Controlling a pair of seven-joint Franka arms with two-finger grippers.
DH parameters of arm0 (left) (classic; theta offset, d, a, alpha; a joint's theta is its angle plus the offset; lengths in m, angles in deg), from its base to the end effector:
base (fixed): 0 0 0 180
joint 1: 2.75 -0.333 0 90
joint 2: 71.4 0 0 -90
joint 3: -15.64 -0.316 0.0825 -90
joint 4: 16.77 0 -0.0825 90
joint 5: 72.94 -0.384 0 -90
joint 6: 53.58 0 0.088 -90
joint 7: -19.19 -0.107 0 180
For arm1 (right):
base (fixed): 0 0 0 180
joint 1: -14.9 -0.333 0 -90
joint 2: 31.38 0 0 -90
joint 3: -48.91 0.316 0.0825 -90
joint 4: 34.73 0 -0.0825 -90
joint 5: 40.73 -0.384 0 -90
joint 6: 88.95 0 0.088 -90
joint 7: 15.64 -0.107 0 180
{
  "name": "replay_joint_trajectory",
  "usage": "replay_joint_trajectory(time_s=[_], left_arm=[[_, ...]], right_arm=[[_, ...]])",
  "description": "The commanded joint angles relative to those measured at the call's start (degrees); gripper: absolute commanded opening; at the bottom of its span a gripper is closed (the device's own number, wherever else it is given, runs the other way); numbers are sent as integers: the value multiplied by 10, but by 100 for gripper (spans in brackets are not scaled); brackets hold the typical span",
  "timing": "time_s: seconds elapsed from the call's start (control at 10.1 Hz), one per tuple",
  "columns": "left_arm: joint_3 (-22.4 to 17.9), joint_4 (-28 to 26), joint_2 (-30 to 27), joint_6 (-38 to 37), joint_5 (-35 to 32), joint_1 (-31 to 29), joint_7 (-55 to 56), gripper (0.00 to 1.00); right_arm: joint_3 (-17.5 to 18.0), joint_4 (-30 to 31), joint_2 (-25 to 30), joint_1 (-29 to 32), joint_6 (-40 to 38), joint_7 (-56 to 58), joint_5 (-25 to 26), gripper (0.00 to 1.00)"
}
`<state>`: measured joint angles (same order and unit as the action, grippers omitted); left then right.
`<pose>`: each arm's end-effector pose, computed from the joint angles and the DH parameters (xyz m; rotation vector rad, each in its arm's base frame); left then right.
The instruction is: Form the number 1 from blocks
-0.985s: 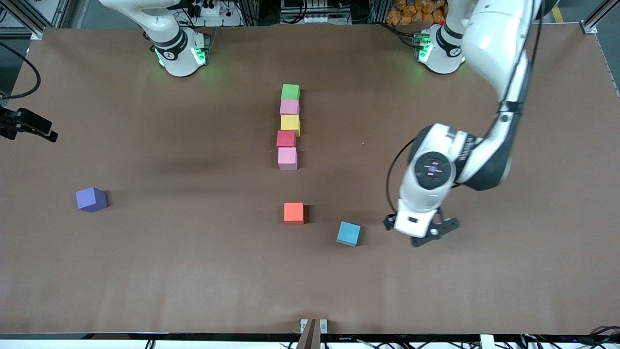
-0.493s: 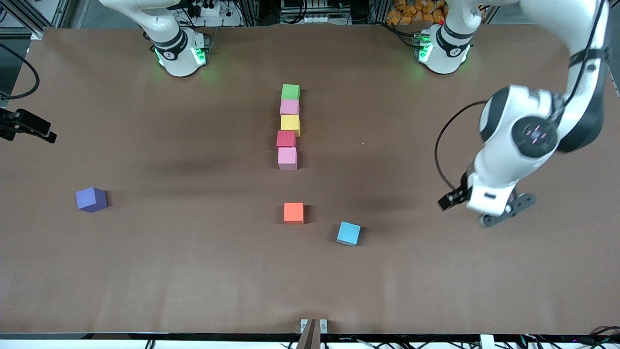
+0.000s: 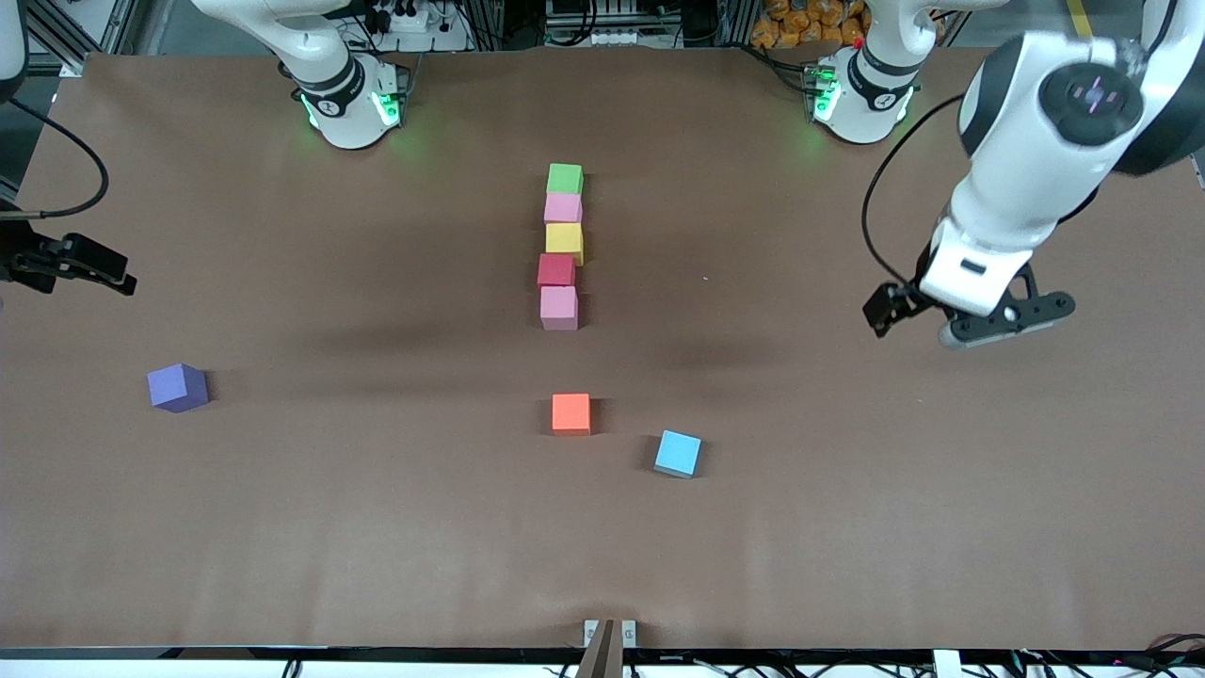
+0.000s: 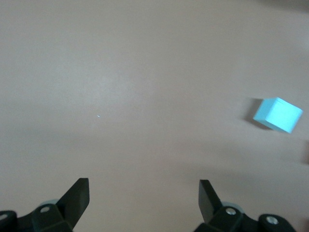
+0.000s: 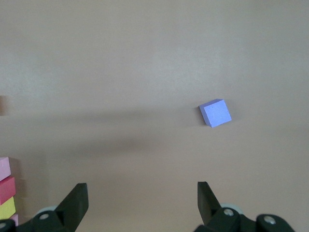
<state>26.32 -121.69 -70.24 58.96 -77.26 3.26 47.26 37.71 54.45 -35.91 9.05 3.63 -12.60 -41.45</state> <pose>0.5574 -0.1612 0.5241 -3.1039 -0.2706 -0.2032 0.5792 -0.0486 0.5911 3.1394 -0.0636 -0.0288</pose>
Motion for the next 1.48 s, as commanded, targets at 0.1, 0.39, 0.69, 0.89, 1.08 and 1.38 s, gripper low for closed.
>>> replay_joint_trajectory(time_s=[0.1, 0.39, 0.69, 0.89, 1.08, 1.38], left_arm=[[1, 73, -17, -97, 60, -30, -65, 100], [0, 132, -12, -179, 62, -30, -108, 100], [-2, 162, -19, -202, 54, -31, -163, 100], [1, 164, -19, -206, 46, -29, -166, 100], [2, 171, -20, -206, 43, -29, -166, 100], [1, 167, -26, -216, 44, -30, -169, 100]], right_arm=[[-1, -16, -22, 1, -3, 6, -5, 100], [-1, -16, -23, 5, -3, 5, -28, 100], [-1, -16, -23, 7, -9, 6, -28, 100], [-1, -16, -23, 7, -9, 6, -28, 100], [-1, -15, -24, 7, -6, 6, -28, 100], [-1, -15, -23, 4, -5, 6, -28, 100]])
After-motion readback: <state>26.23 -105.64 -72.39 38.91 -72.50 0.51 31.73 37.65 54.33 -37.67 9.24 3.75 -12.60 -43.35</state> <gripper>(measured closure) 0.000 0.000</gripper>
